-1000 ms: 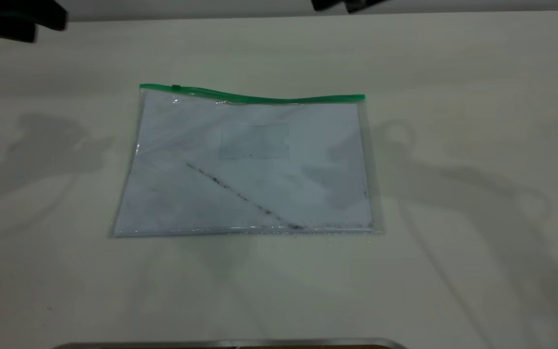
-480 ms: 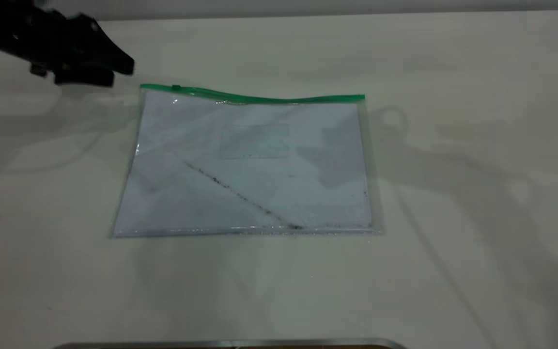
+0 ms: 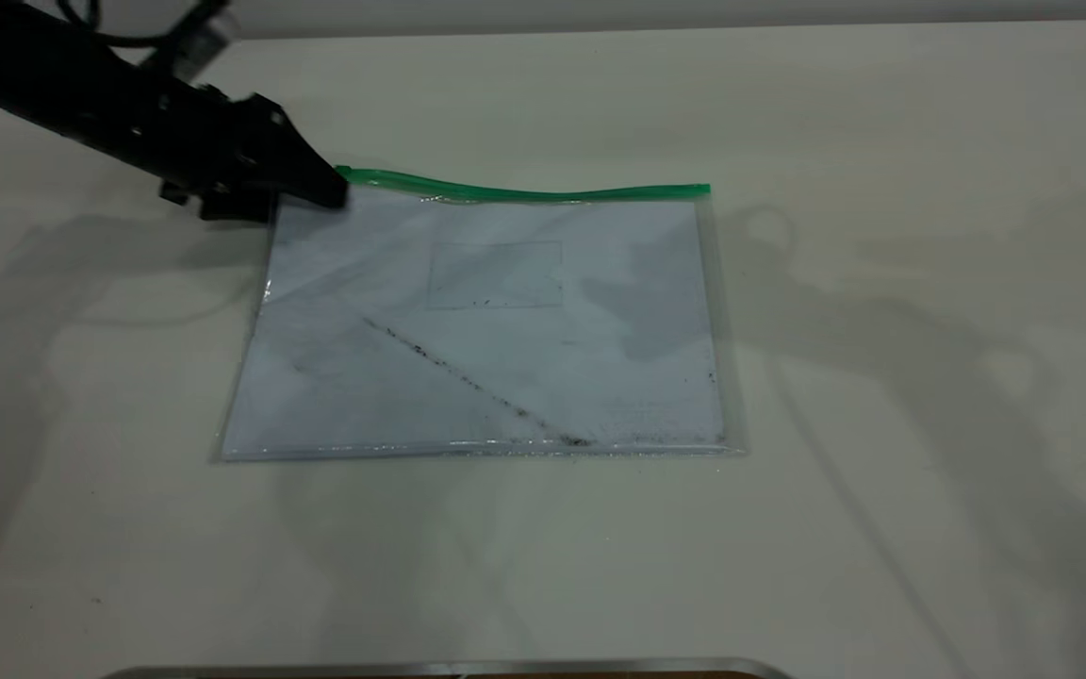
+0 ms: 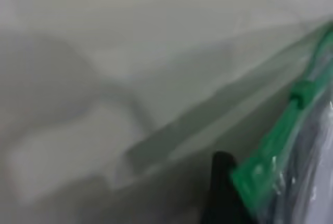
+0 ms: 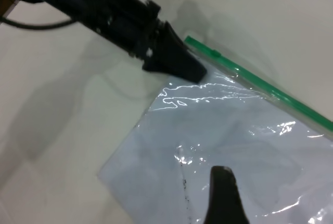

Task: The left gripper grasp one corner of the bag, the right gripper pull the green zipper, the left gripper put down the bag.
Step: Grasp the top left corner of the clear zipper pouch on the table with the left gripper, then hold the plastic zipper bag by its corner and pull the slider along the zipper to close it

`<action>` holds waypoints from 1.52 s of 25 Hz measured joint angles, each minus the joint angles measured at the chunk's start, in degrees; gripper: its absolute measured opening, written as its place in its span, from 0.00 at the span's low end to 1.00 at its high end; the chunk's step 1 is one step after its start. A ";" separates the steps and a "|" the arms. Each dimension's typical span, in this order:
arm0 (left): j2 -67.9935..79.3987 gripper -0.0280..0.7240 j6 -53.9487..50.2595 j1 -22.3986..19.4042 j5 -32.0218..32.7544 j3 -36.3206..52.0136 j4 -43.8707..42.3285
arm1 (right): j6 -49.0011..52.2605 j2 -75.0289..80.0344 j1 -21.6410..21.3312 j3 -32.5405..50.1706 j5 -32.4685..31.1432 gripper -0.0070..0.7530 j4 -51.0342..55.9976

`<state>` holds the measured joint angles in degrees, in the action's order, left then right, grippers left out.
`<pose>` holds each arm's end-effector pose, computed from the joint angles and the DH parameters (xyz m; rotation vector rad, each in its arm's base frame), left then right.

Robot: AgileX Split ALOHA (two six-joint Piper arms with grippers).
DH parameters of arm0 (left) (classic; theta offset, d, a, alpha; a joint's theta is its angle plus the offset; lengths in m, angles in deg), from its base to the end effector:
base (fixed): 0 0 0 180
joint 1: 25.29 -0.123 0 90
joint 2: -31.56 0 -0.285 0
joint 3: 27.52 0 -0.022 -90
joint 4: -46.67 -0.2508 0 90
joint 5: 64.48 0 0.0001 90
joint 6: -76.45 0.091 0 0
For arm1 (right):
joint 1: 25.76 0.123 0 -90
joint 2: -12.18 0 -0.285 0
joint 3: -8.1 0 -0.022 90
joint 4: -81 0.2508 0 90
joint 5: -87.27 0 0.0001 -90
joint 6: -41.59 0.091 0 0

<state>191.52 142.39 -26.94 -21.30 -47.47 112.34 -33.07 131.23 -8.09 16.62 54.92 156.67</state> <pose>0.4701 -0.0433 -0.0246 0.2923 2.6183 -0.8815 0.3707 0.1677 0.1803 -0.6503 2.2765 0.7832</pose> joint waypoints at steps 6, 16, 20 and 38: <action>0.00 0.76 -0.67 2.38 -0.48 -0.34 -2.71 | 0.00 0.00 0.00 0.00 0.00 0.74 0.11; -0.80 0.13 -2.25 2.65 -0.22 -0.34 -10.94 | 0.00 0.05 0.00 -0.04 0.00 0.74 0.11; -4.09 0.11 2.18 3.01 -2.30 -0.28 -12.98 | -0.14 0.05 0.00 -0.04 0.06 0.74 0.11; -22.86 0.11 46.24 10.53 4.60 -0.10 -15.06 | -15.10 0.54 0.41 -2.74 0.22 0.74 9.82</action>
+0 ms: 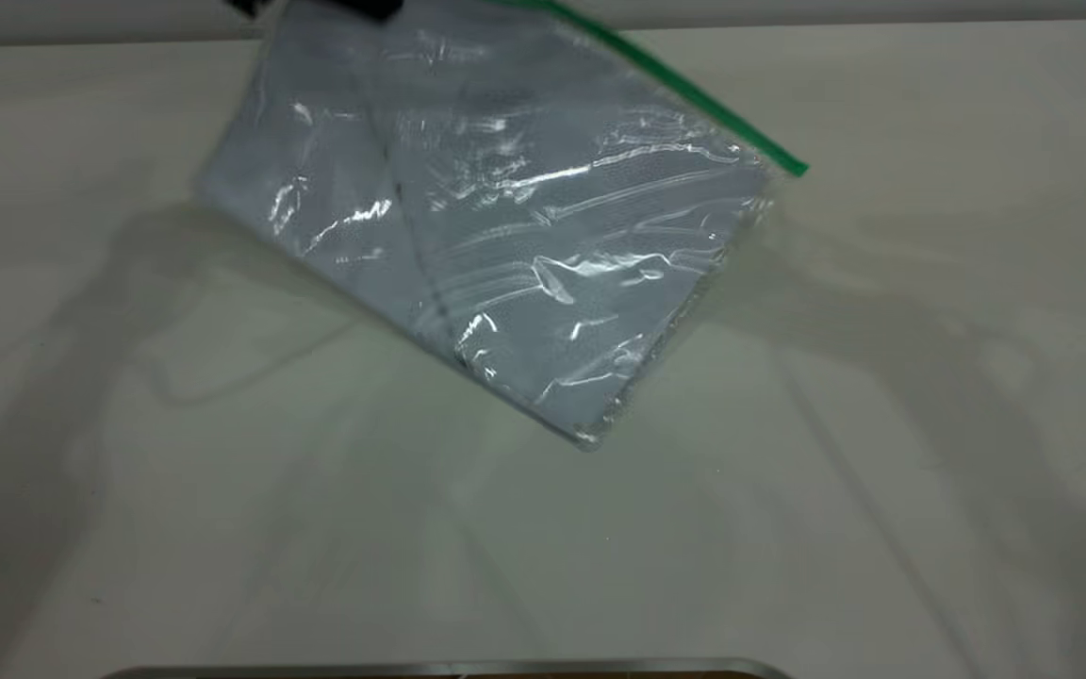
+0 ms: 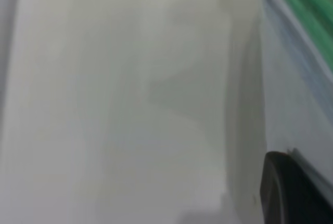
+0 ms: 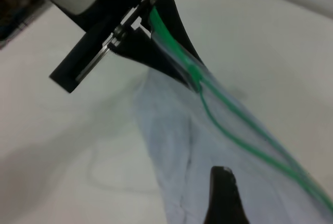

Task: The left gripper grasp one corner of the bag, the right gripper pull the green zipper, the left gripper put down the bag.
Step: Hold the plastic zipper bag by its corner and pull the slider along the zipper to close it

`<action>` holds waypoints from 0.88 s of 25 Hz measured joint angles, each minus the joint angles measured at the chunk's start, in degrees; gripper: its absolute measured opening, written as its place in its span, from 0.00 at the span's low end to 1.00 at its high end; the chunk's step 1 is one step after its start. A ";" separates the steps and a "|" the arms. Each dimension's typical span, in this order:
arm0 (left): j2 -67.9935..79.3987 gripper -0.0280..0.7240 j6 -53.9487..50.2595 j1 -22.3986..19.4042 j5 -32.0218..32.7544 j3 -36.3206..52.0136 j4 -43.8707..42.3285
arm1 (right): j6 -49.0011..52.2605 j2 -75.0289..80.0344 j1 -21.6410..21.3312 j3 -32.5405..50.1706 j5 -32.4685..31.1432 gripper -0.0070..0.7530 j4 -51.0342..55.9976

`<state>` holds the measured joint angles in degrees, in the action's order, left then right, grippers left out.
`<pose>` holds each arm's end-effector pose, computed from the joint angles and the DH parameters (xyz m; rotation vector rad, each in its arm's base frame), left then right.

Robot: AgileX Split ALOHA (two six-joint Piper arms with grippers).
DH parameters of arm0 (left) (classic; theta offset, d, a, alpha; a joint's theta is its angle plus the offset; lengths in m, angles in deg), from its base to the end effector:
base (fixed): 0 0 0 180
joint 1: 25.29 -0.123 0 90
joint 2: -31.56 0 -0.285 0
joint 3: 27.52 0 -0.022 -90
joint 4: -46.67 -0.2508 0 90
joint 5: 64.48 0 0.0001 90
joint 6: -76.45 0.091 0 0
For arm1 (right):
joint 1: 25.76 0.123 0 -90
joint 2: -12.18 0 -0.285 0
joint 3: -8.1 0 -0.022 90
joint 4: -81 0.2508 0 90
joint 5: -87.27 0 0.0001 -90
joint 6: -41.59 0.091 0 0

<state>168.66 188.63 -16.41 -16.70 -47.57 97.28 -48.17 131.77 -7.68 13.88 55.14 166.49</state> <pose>0.4633 -0.1252 0.1566 1.7115 1.6899 -0.3228 0.3829 0.1758 0.1959 -0.7414 2.0923 0.7476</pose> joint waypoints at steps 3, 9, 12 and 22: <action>-1.33 0.11 -1.90 0.05 3.46 0.00 0.00 | -1.02 0.32 2.12 -2.88 0.47 0.74 0.30; 5.52 0.11 -4.37 0.10 1.61 -0.05 -0.52 | -2.36 9.68 6.00 -7.73 1.73 0.73 0.71; 8.19 0.11 -4.31 0.10 0.04 0.00 -0.79 | -2.36 14.17 5.94 -10.15 2.28 0.73 0.66; 8.87 0.11 -6.58 0.10 2.63 0.00 4.01 | -2.42 22.26 5.94 -19.04 -2.37 0.72 -0.71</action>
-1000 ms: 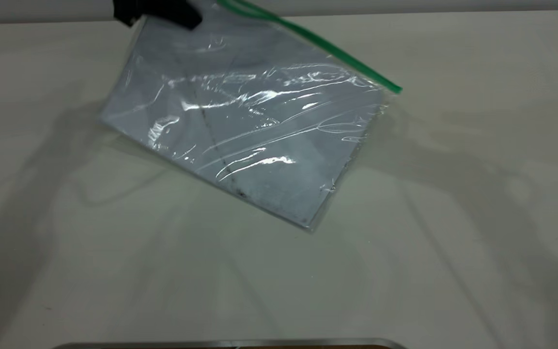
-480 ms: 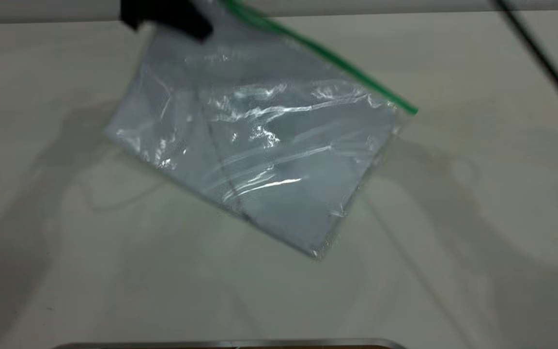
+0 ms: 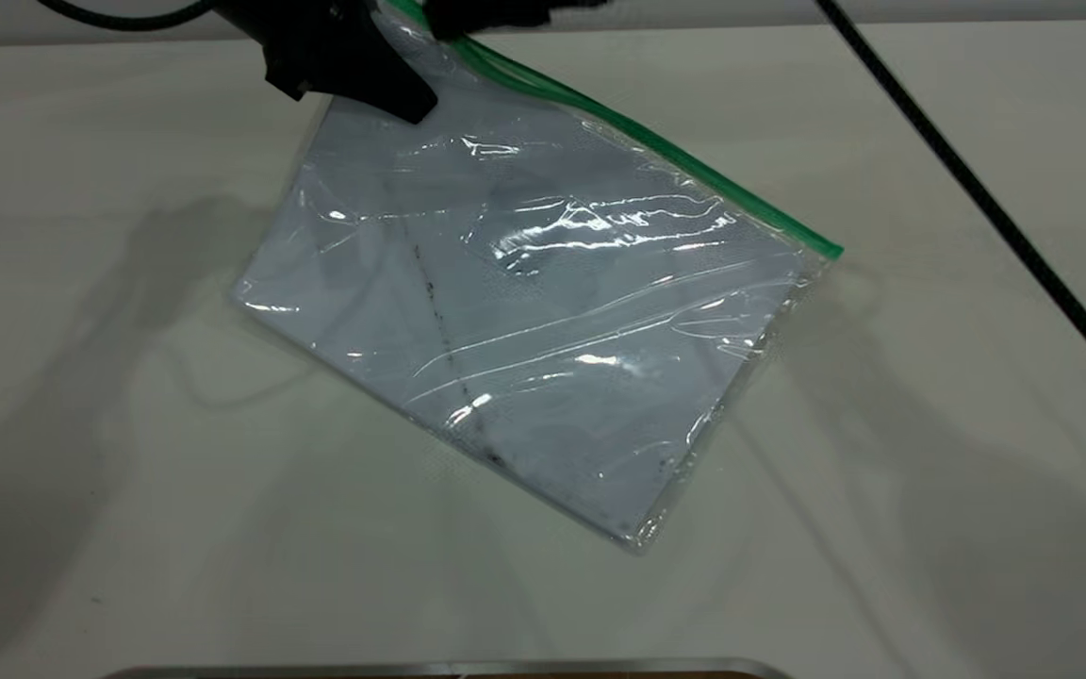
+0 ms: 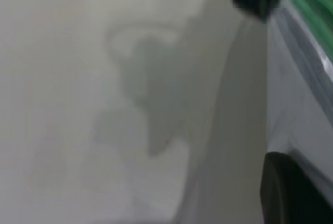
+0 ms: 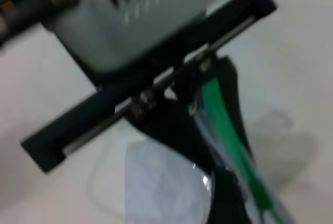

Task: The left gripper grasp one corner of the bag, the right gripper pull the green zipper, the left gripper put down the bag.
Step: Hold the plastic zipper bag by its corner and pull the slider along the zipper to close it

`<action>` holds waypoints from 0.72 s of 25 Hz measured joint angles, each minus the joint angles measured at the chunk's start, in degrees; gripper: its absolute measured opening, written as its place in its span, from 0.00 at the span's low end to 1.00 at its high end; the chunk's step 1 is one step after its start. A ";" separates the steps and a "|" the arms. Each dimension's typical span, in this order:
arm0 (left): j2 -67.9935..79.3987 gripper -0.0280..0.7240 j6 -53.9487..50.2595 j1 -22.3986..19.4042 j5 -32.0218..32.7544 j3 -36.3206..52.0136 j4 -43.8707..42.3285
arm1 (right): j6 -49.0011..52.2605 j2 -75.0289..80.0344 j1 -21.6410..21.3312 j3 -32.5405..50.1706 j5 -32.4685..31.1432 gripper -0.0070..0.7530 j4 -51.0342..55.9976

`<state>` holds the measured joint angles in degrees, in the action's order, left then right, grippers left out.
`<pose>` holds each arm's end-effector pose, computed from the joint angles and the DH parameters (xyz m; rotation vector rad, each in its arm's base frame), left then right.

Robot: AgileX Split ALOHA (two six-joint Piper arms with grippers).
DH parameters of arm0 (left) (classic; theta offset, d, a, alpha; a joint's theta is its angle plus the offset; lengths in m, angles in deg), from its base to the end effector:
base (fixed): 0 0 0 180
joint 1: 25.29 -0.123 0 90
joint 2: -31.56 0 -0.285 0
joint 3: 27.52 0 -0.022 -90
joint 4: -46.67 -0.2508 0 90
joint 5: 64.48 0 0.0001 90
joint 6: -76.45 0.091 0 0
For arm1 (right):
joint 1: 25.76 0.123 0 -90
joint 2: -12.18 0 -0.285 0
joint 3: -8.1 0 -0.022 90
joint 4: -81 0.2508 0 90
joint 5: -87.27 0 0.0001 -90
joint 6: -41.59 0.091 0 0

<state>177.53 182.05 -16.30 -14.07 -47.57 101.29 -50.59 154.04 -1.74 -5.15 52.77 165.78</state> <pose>0.4605 -0.1308 0.0863 1.5888 1.9109 -0.5871 0.4262 0.2462 0.1093 -0.9323 2.0880 0.8291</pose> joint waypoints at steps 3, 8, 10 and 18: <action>0.00 0.11 -0.12 0.00 -0.01 0.00 0.00 | 0.00 0.52 0.00 -0.07 -1.45 0.72 -1.17; 0.02 0.11 -0.24 0.00 -0.01 0.00 0.00 | 0.00 0.52 0.00 -0.77 -1.68 0.72 -1.16; 0.02 0.11 -0.36 0.00 -0.01 0.00 0.00 | 0.00 0.52 0.00 -0.77 -1.79 0.70 -0.70; 0.02 0.11 -0.60 0.00 -0.01 0.00 0.00 | 0.16 1.73 0.00 -1.15 -2.05 0.57 1.05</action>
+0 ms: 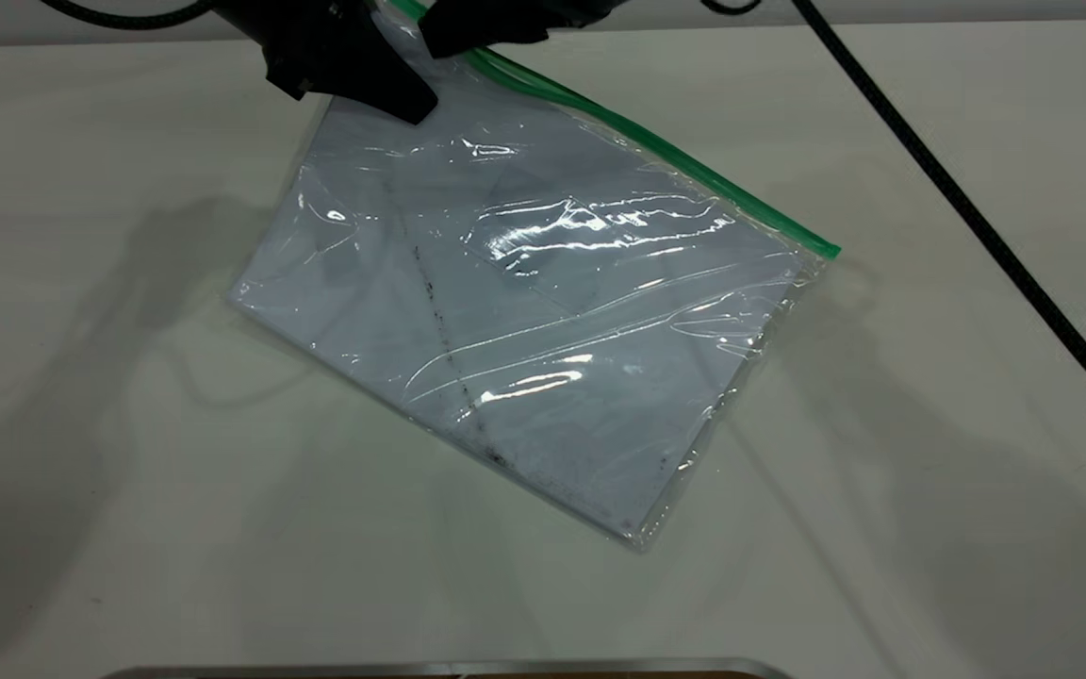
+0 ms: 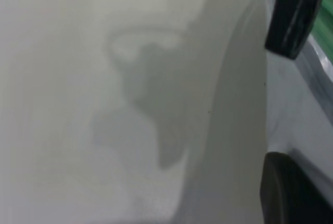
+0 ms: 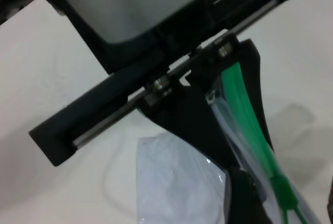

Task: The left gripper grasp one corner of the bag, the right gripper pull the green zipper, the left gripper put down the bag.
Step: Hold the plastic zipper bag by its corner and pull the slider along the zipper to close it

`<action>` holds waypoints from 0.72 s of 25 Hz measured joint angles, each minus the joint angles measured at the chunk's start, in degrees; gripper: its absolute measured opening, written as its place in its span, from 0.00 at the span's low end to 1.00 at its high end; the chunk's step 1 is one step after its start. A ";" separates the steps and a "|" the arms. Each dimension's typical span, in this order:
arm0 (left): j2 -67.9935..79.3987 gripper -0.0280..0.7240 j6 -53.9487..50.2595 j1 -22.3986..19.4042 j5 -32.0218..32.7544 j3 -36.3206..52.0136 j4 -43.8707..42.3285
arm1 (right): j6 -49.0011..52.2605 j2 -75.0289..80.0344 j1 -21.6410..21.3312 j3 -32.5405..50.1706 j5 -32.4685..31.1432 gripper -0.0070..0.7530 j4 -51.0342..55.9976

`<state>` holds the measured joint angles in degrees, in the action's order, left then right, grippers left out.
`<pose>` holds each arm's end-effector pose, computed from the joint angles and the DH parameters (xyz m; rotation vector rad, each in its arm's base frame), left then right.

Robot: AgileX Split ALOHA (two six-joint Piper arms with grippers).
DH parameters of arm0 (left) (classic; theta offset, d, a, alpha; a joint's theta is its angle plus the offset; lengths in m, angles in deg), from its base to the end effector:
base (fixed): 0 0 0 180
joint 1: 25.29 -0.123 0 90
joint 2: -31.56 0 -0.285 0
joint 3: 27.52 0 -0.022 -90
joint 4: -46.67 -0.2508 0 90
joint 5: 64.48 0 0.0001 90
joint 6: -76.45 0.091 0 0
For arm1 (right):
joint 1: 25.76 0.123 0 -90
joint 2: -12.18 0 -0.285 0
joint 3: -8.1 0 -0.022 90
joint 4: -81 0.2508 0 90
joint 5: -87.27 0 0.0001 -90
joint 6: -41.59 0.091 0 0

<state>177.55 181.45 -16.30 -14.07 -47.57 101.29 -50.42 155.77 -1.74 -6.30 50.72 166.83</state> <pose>0.4605 -0.1308 0.0861 1.5798 1.9206 -0.5917 0.4272 0.2496 0.1015 -0.9262 2.0908 0.8832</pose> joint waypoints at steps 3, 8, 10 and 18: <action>0.00 0.11 0.00 0.00 0.00 0.00 0.00 | 0.04 0.53 0.00 0.00 0.00 0.57 0.69; 0.00 0.11 0.00 0.00 -0.05 0.00 0.00 | 0.06 0.60 0.00 0.00 -0.64 0.56 2.76; 0.00 0.11 0.00 0.00 -0.05 0.00 0.00 | -0.11 0.60 0.00 0.00 -0.75 0.53 3.08; 0.00 0.11 0.00 0.00 -0.05 0.00 0.00 | -0.17 0.60 0.00 0.00 -0.76 0.21 3.43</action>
<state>177.55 181.45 -16.30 -14.12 -47.57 101.29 -50.60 156.37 -1.74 -6.30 49.96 170.27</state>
